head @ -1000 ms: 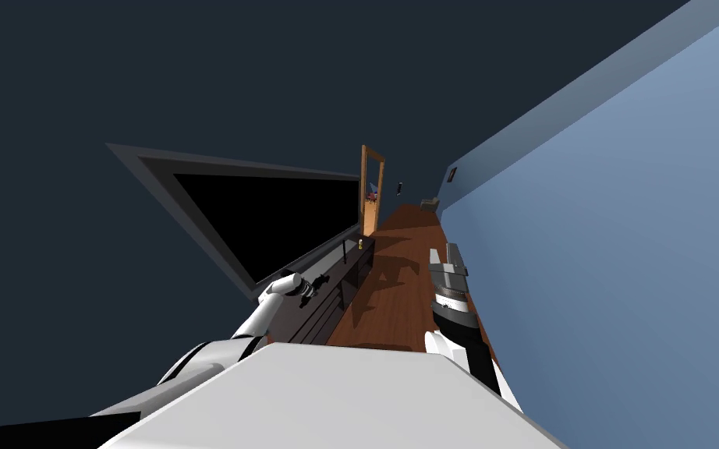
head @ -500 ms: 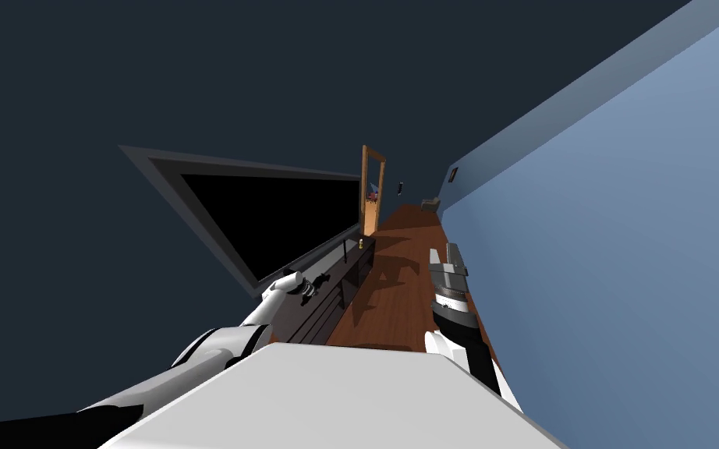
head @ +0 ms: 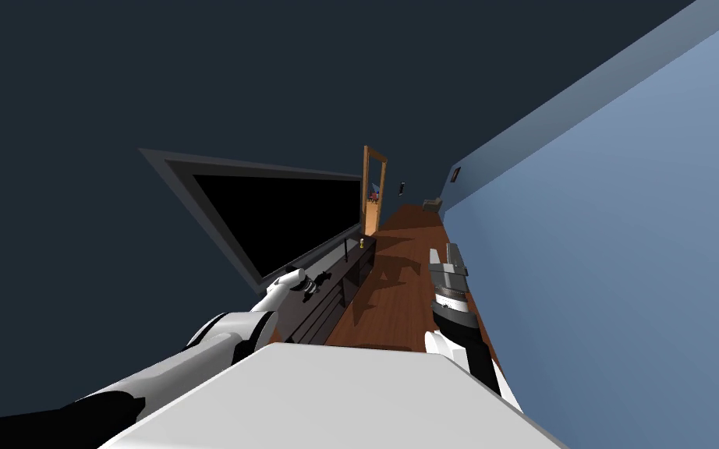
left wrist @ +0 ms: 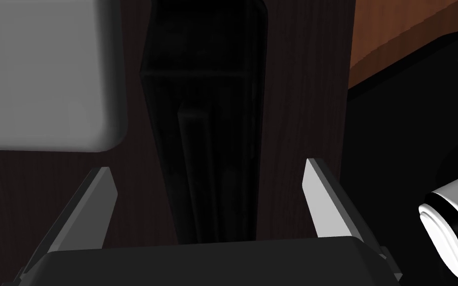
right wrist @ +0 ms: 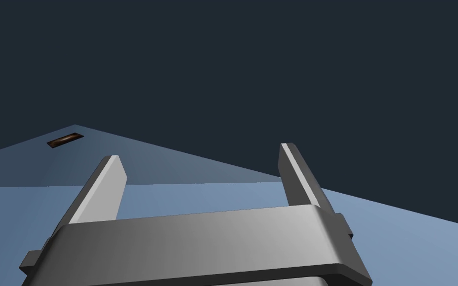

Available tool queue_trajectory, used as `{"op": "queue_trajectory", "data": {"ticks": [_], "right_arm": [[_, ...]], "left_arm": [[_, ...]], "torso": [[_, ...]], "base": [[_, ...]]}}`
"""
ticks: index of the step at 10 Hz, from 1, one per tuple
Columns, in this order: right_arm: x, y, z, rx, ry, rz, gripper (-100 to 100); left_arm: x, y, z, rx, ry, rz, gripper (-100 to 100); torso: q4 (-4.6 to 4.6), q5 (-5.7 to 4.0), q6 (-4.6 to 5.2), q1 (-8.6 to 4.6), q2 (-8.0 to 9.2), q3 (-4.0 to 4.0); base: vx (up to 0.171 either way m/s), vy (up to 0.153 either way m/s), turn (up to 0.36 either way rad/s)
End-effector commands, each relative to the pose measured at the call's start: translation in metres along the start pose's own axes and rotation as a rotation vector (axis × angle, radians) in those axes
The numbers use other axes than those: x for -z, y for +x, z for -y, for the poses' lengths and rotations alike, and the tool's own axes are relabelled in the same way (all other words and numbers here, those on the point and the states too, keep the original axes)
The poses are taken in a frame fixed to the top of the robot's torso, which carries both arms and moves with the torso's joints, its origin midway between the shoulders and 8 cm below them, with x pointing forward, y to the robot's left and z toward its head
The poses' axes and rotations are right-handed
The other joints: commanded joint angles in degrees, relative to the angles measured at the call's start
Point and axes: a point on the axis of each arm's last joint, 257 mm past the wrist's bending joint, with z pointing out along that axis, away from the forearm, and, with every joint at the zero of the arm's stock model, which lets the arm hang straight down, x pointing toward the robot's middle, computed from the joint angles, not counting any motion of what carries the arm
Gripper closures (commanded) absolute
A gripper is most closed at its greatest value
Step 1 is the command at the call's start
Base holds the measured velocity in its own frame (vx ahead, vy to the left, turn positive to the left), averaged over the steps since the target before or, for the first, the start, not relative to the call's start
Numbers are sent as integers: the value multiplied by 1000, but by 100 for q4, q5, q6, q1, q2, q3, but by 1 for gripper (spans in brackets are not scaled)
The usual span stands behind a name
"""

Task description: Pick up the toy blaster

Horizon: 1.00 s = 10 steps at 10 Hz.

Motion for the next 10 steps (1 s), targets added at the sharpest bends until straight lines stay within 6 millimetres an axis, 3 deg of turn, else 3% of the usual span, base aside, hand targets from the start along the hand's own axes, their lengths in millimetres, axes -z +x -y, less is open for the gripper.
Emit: {"op": "queue_trajectory", "data": {"ticks": [1, 2, 3, 4, 5, 6, 10], "right_arm": [[0, 0, 0, 0, 0, 0, 0], [0, 0, 0, 0, 0, 0, 0], [0, 0, 0, 0, 0, 0, 0], [0, 0, 0, 0, 0, 0, 0], [0, 0, 0, 0, 0, 0, 0], [0, 0, 0, 0, 0, 0, 0], [0, 0, 0, 0, 0, 0, 0]], "left_arm": [[-2, -1, 1, 1, -2, 8, -100], [-3, -6, -1, 7, -9, 19, -100], [1, 16, 11, -15, 18, -10, -100], [-4, 1, 3, 1, -5, 23, -100], [-4, 5, 5, -5, 4, 10, -100], [-4, 4, 5, -4, 3, 12, 100], [-4, 4, 4, -4, 2, 13, 100]], "torso": [[0, 0, 0, 0, 0, 0], [0, 0, 0, -2, 3, 1], [0, 1, 0, 0, 0, 0], [1, 0, 0, -2, 2, 2], [0, 0, -1, -1, 5, 3], [0, 1, 0, 1, 0, 1], [-1, 0, 0, 4, -8, -4]], "base": [[-31, -11, 31], [-16, -5, -4], [-33, -9, 56], [-35, -8, 28], [-13, -3, 2], [0, 0, 0], [0, 0, 0]]}}
